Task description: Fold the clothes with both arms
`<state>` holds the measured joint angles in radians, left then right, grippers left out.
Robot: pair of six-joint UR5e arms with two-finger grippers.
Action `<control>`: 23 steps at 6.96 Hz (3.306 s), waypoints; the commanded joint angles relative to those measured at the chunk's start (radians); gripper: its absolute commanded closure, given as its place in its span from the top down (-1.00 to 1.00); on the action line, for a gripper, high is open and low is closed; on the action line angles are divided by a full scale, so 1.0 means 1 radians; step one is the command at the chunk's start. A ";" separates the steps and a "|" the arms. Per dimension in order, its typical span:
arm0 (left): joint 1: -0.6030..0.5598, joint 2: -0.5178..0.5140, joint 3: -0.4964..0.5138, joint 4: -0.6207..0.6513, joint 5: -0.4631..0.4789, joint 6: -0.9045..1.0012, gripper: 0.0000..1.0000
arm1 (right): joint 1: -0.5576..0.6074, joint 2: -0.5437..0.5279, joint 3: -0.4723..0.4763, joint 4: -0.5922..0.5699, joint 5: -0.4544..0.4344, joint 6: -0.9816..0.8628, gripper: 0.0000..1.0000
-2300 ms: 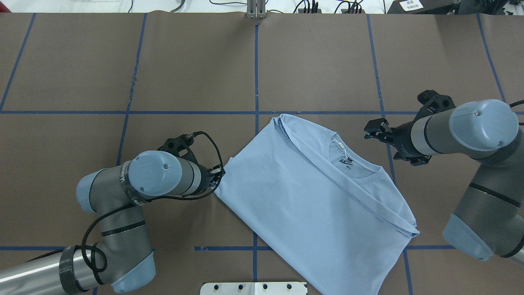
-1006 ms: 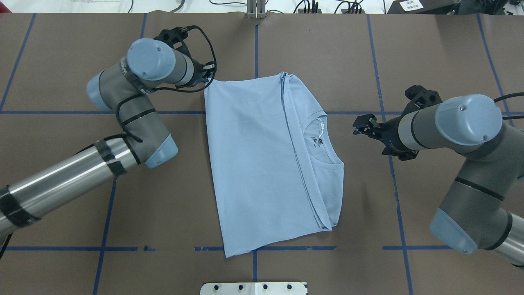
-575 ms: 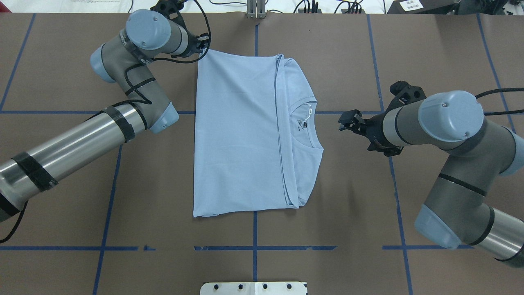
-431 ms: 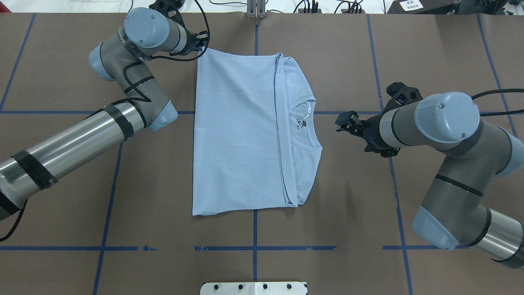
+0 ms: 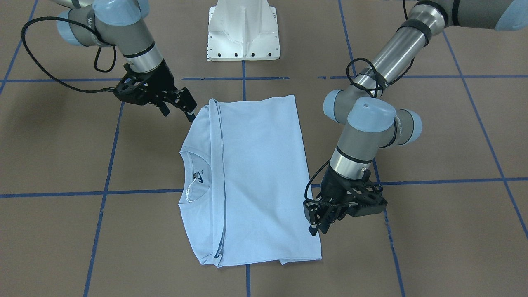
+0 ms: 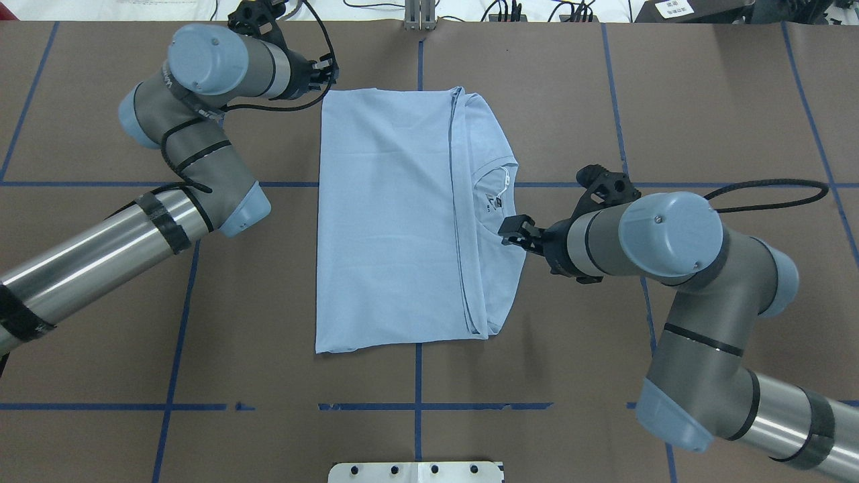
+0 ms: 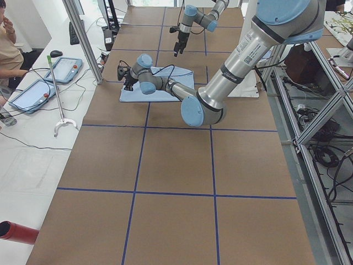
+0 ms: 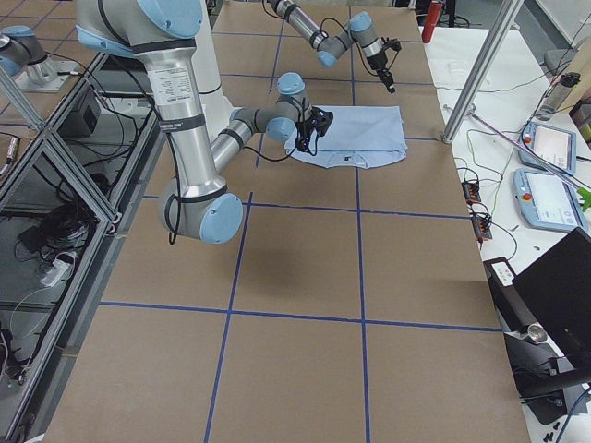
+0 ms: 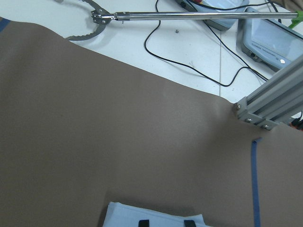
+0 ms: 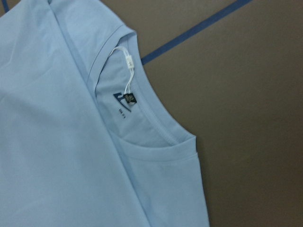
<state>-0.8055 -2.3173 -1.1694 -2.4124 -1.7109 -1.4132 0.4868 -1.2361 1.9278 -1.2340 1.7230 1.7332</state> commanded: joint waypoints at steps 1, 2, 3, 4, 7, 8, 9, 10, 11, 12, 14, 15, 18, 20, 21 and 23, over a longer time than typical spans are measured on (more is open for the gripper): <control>0.016 0.050 -0.036 -0.008 -0.001 -0.015 -0.23 | -0.068 0.126 -0.065 -0.091 -0.011 -0.156 0.96; 0.016 0.067 -0.036 -0.013 0.001 -0.015 -0.23 | -0.080 0.163 -0.075 -0.192 -0.013 -0.339 0.97; 0.017 0.067 -0.038 -0.013 0.001 -0.022 -0.23 | -0.088 0.190 -0.095 -0.281 -0.016 -0.500 0.97; 0.016 0.068 -0.038 -0.013 0.001 -0.033 -0.23 | -0.093 0.219 -0.124 -0.338 -0.016 -0.643 0.97; 0.022 0.076 -0.039 -0.016 -0.001 -0.055 -0.22 | -0.114 0.324 -0.204 -0.537 -0.023 -0.767 0.97; 0.029 0.076 -0.038 -0.016 -0.001 -0.055 -0.21 | -0.126 0.334 -0.211 -0.600 -0.031 -0.812 0.97; 0.037 0.076 -0.039 -0.016 -0.001 -0.065 -0.21 | -0.140 0.327 -0.220 -0.616 -0.033 -0.822 0.97; 0.046 0.076 -0.039 -0.016 0.001 -0.075 -0.21 | -0.154 0.337 -0.248 -0.616 -0.036 -0.819 0.98; 0.048 0.079 -0.041 -0.017 0.001 -0.079 -0.21 | -0.154 0.334 -0.254 -0.614 -0.036 -0.819 0.98; 0.048 0.079 -0.039 -0.017 0.001 -0.081 -0.20 | -0.154 0.336 -0.262 -0.614 -0.036 -0.820 0.98; 0.054 0.091 -0.039 -0.017 0.002 -0.081 -0.20 | -0.114 0.314 -0.256 -0.616 -0.040 -0.859 0.98; 0.060 0.093 -0.041 -0.027 0.002 -0.091 -0.19 | -0.091 0.278 -0.248 -0.613 -0.042 -0.904 0.98; 0.066 0.093 -0.042 -0.028 0.004 -0.101 -0.19 | -0.037 0.063 -0.008 -0.619 -0.034 -1.017 0.98; 0.066 0.093 -0.045 -0.027 0.004 -0.101 -0.19 | -0.019 0.069 -0.012 -0.628 -0.034 -1.020 0.98; 0.066 0.095 -0.052 -0.027 0.004 -0.101 -0.19 | -0.005 0.149 -0.057 -0.630 -0.036 -1.006 0.98; 0.068 0.120 -0.111 -0.024 -0.001 -0.099 -0.19 | 0.007 0.280 -0.182 -0.614 -0.034 -0.909 0.98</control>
<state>-0.7389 -2.2160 -1.2371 -2.4383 -1.7098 -1.5130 0.4874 -1.0250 1.8096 -1.8550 1.6884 0.7575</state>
